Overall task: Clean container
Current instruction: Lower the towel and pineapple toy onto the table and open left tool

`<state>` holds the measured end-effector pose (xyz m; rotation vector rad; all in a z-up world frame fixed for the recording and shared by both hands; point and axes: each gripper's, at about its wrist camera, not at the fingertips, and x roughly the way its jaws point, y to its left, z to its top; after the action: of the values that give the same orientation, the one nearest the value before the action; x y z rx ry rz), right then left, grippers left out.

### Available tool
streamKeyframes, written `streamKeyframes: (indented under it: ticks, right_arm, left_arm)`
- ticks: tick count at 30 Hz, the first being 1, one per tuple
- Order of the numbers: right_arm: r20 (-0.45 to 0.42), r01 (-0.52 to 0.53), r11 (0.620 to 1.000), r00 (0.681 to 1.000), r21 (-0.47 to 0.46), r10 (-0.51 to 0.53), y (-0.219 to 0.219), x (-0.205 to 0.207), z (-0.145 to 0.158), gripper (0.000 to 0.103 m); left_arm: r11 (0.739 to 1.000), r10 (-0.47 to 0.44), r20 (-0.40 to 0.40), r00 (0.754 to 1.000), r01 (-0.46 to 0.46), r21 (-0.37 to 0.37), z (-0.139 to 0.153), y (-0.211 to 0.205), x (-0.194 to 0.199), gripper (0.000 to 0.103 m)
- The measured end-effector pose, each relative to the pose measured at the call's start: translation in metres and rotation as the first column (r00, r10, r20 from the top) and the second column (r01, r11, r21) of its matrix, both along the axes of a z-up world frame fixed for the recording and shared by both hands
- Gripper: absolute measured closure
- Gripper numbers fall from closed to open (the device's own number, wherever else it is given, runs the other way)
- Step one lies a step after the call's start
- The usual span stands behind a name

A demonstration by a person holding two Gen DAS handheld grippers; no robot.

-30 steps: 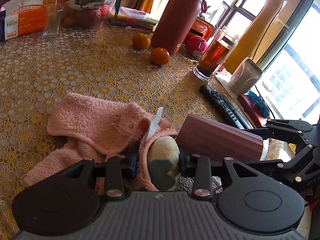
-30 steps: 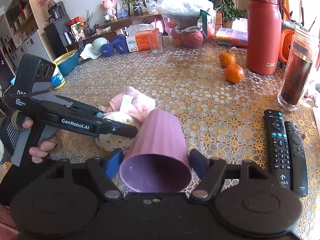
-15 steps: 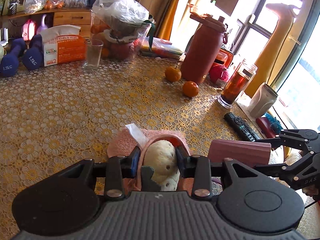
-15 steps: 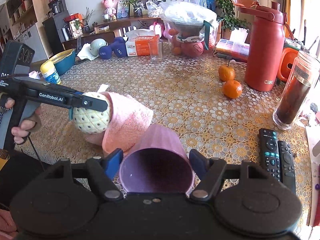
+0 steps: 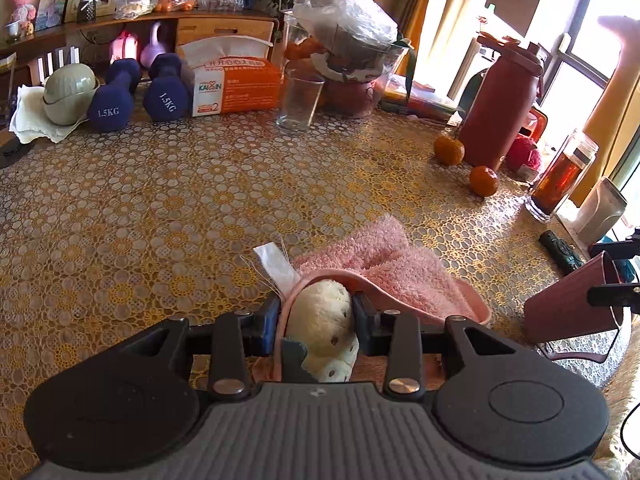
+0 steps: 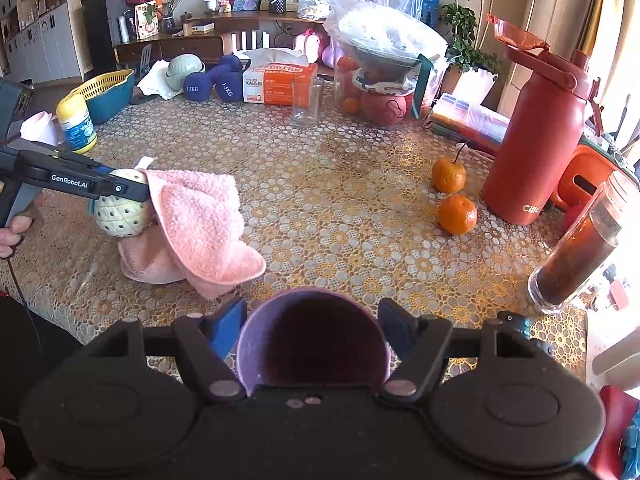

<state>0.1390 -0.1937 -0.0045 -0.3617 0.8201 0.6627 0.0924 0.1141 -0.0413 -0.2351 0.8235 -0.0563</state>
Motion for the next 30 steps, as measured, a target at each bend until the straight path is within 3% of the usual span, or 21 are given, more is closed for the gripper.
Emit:
streamKeyframes:
  ticks: [6,9,14,25,30]
  right_arm:
    - [-0.008,0.034,0.999,0.999,0.004,-0.034,0.010,0.014,-0.002,0.031]
    - [-0.016,0.047,0.999,0.999,-0.005,-0.047,0.016,0.021,-0.003,0.031]
    - [-0.029,0.066,0.998,0.997,0.000,-0.066,0.019,0.030,-0.004,0.031]
    - [-0.022,0.107,0.993,0.994,0.042,-0.106,0.017,0.036,0.001,0.028]
    - [0.004,0.101,0.988,0.995,0.119,-0.103,0.004,0.016,0.019,0.022]
  left_arm:
    - [1.000,0.008,-0.001,1.000,-0.008,-0.020,-0.005,0.004,0.000,0.065]
    - [1.000,0.004,-0.003,1.000,-0.004,-0.013,-0.003,0.001,-0.001,0.060]
    - [1.000,-0.013,0.018,1.000,0.013,0.020,0.002,-0.003,-0.006,0.038]
    - [0.999,-0.009,0.086,0.996,0.004,0.051,0.028,-0.012,-0.029,0.029]
    - [0.999,-0.016,0.126,0.992,0.010,0.051,0.044,-0.025,-0.046,0.020]
